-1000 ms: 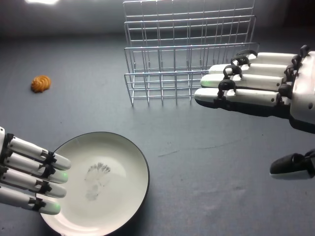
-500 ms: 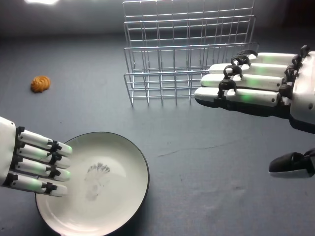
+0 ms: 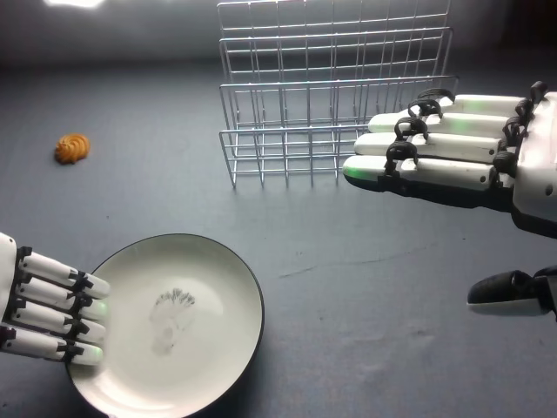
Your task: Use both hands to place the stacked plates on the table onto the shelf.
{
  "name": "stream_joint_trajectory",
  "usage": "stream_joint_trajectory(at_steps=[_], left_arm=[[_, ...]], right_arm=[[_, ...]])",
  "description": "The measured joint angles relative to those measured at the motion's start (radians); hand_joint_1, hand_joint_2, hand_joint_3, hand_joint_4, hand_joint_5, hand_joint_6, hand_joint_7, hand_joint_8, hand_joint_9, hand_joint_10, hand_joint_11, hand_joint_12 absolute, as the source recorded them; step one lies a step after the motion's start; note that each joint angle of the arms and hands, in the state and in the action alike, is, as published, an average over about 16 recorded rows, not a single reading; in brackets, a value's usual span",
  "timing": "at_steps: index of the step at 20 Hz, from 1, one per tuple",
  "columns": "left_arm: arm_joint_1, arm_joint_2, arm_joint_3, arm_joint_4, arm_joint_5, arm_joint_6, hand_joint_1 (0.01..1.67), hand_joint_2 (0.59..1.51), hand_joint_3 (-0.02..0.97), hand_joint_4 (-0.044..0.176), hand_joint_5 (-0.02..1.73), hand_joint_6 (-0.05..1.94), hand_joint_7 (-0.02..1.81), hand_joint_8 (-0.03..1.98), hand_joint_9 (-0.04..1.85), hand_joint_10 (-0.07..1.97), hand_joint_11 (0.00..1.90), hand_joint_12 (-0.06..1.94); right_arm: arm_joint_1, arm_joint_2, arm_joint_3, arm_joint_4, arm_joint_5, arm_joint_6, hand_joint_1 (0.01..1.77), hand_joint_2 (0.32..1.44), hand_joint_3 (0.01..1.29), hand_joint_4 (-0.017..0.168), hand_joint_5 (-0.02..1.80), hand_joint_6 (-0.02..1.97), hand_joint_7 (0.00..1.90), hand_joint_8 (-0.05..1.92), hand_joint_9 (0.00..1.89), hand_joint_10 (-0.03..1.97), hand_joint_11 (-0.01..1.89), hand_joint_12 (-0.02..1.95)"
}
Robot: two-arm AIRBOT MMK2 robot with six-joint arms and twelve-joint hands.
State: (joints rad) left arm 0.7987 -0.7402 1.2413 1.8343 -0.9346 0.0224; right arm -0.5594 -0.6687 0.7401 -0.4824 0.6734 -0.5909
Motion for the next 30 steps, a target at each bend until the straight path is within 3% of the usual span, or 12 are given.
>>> stream_joint_trajectory(at_steps=[9, 20, 30], left_arm=[[0.043, -0.004, -0.024, -0.001, 0.012, -0.018, 0.02, 1.067, 0.015, -0.011, -0.01, -0.02, 0.01, -0.01, 0.02, 0.01, 0.01, -0.01], [0.073, -0.004, -0.064, -0.017, 0.066, -0.053, 0.02, 1.056, 0.014, -0.006, -0.01, -0.03, 0.01, -0.01, 0.02, 0.01, 0.01, -0.01], [0.090, 0.005, -0.062, -0.015, 0.123, -0.126, 0.02, 1.058, 0.014, 0.007, -0.01, -0.04, -0.01, -0.01, 0.01, -0.01, 0.01, -0.02]], right_arm=[[0.000, -0.001, 0.000, -0.001, -0.002, -0.002, 0.95, 1.04, 0.02, -0.003, 0.08, 0.02, 0.05, 0.01, 0.05, 0.00, 0.02, 0.63], [0.000, -0.001, 0.000, -0.001, -0.004, -0.002, 1.03, 1.01, 0.02, -0.003, 0.12, 0.02, 0.05, 0.01, 0.07, 0.01, 0.02, 0.67], [0.000, -0.002, 0.000, -0.001, -0.005, -0.002, 1.01, 1.01, 0.02, -0.003, 0.13, 0.02, 0.06, 0.01, 0.06, 0.00, 0.02, 0.63]])
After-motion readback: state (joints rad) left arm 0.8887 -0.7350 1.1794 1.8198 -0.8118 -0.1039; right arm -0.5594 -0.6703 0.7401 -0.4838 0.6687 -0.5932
